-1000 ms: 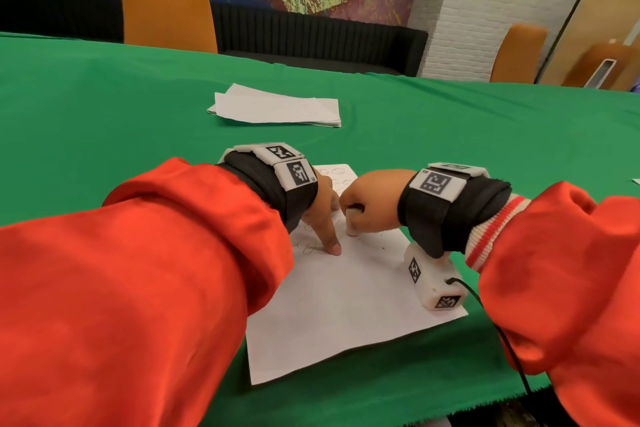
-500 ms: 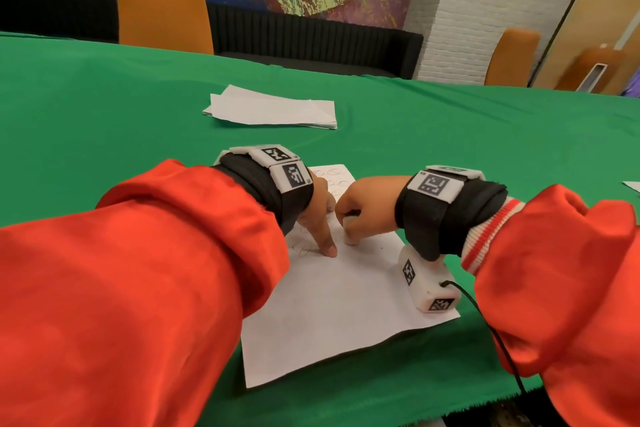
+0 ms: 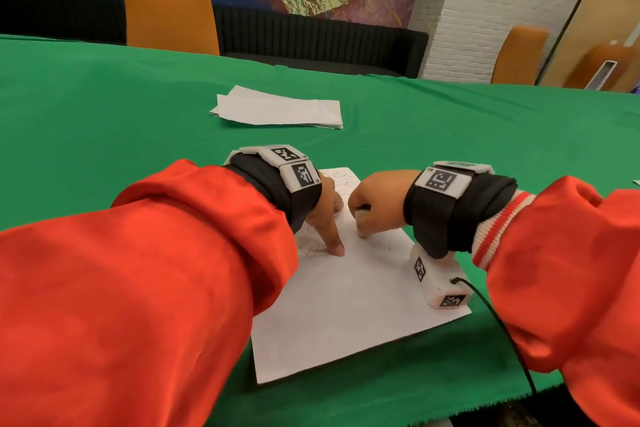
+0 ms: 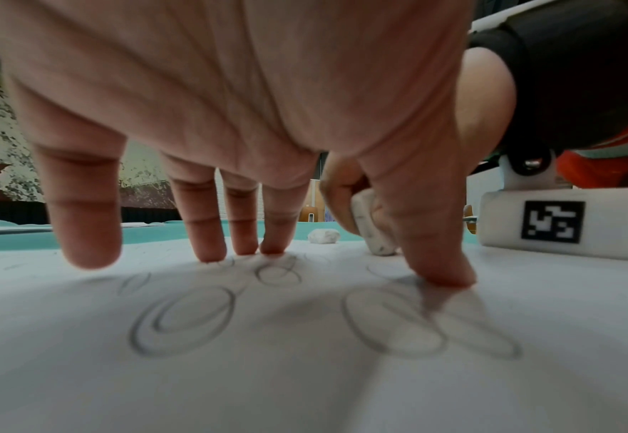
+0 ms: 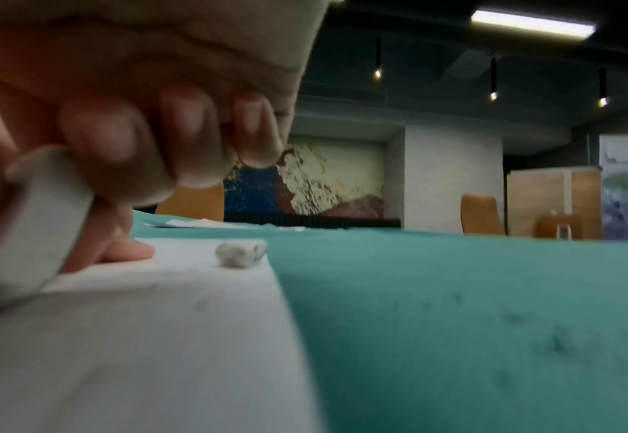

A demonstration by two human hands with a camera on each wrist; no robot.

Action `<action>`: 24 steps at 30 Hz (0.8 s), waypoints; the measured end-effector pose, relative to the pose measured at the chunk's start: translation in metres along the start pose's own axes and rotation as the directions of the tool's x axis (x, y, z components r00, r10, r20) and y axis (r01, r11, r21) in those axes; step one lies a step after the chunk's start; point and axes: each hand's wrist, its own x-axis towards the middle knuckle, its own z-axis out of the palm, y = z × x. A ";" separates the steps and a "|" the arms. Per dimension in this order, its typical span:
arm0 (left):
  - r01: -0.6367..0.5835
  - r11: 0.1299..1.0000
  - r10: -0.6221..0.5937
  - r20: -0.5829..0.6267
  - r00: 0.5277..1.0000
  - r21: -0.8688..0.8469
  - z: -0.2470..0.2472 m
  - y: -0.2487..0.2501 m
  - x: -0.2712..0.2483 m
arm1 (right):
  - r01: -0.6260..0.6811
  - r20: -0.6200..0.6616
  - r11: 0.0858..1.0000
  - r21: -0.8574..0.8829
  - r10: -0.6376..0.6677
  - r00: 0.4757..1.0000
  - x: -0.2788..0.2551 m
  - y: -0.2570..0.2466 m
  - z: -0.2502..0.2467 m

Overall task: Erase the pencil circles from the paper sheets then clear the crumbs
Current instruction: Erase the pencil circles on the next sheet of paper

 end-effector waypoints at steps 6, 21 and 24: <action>-0.007 0.999 0.008 -0.017 1.000 0.034 0.000 0.000 0.000 | 0.014 -0.035 0.993 0.116 -0.010 0.999 0.002 0.009 -0.005; -0.004 1.000 0.004 -0.020 1.000 0.020 0.002 -0.001 0.004 | 0.039 -0.045 0.999 -0.030 -0.040 0.998 0.003 0.002 0.002; -0.007 1.000 0.007 -0.007 1.000 0.001 0.002 -0.002 0.005 | 0.033 0.024 0.999 0.018 -0.033 0.999 0.004 0.002 0.004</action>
